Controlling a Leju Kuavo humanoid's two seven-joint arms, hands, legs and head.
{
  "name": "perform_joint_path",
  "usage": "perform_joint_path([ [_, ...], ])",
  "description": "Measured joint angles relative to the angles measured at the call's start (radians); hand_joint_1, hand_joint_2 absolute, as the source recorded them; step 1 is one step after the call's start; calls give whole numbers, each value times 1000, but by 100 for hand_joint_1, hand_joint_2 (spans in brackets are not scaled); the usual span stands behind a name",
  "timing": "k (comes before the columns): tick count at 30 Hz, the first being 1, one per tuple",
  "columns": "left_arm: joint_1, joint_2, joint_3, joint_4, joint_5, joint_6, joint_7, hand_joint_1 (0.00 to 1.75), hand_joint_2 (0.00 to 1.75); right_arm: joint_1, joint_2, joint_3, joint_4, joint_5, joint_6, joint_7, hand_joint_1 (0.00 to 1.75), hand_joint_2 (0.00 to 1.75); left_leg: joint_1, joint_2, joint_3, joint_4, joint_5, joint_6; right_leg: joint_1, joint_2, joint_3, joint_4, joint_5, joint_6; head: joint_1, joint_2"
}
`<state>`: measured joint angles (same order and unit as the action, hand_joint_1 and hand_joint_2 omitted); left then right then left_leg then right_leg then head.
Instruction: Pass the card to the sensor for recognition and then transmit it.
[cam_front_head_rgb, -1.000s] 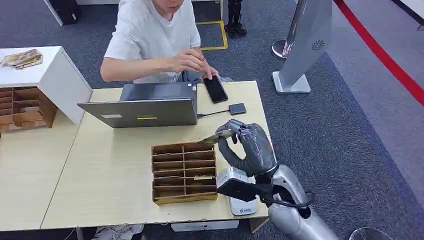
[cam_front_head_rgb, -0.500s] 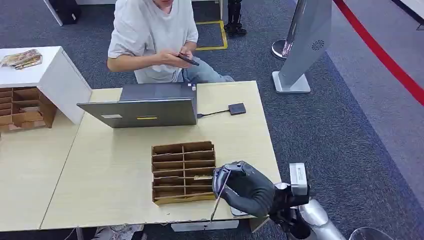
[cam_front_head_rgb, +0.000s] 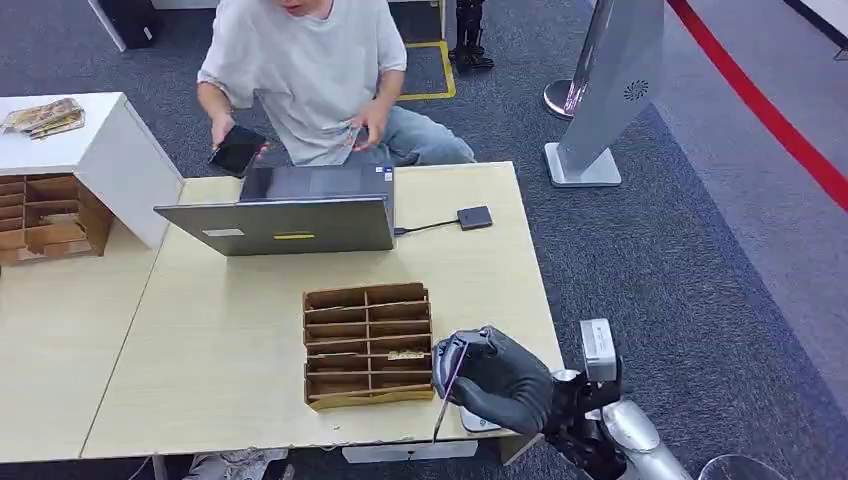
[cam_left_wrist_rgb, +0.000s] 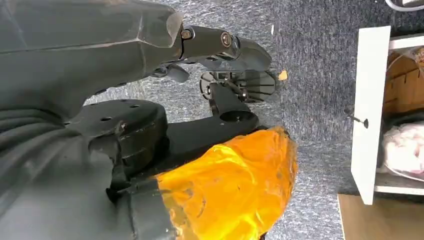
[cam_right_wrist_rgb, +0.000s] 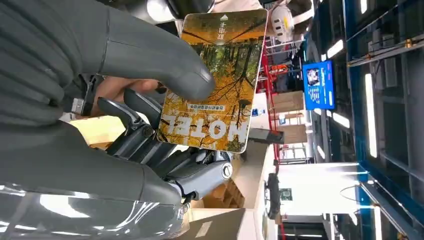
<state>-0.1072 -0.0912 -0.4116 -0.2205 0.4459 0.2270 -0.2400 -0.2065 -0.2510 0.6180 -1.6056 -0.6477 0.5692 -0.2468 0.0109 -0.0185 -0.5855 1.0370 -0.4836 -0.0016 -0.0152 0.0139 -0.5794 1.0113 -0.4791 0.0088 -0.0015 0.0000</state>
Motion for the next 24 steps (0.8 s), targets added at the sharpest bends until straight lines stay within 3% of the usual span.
perform_joint_path([
  [7, 0, 0, 0, 0, 0, 0, 0, 0, 0, 0, 0, 0, 1, -3, 0, 1, 175, 175, 0, 0, 0, 0, 0, 0, 0, 0, 0, 0, 0, 0, 0, 0],
  [16, -1, 0, 0, 0, 3, 10, 9, 0, 0, -19, -24, 0, 59, 18, -19, 60, 175, 175, 0, 0, 0, 0, 0, 0, 0, 0, 0, 0, 0, 0, 0, 0],
  [21, 0, 0, 4, 0, 12, 14, 10, 0, 0, -51, -94, 0, 113, 174, -107, 65, 175, 175, 0, -1, 0, 0, 0, 0, -1, 0, 0, 0, 0, 0, 0, 0],
  [24, 10, 3, 6, 0, 15, 3, 0, 0, 0, -73, -186, 0, 142, 269, -121, 54, 175, 175, -1, -2, -1, 1, 0, 0, -1, -2, 1, 0, 0, 1, 0, 0],
])
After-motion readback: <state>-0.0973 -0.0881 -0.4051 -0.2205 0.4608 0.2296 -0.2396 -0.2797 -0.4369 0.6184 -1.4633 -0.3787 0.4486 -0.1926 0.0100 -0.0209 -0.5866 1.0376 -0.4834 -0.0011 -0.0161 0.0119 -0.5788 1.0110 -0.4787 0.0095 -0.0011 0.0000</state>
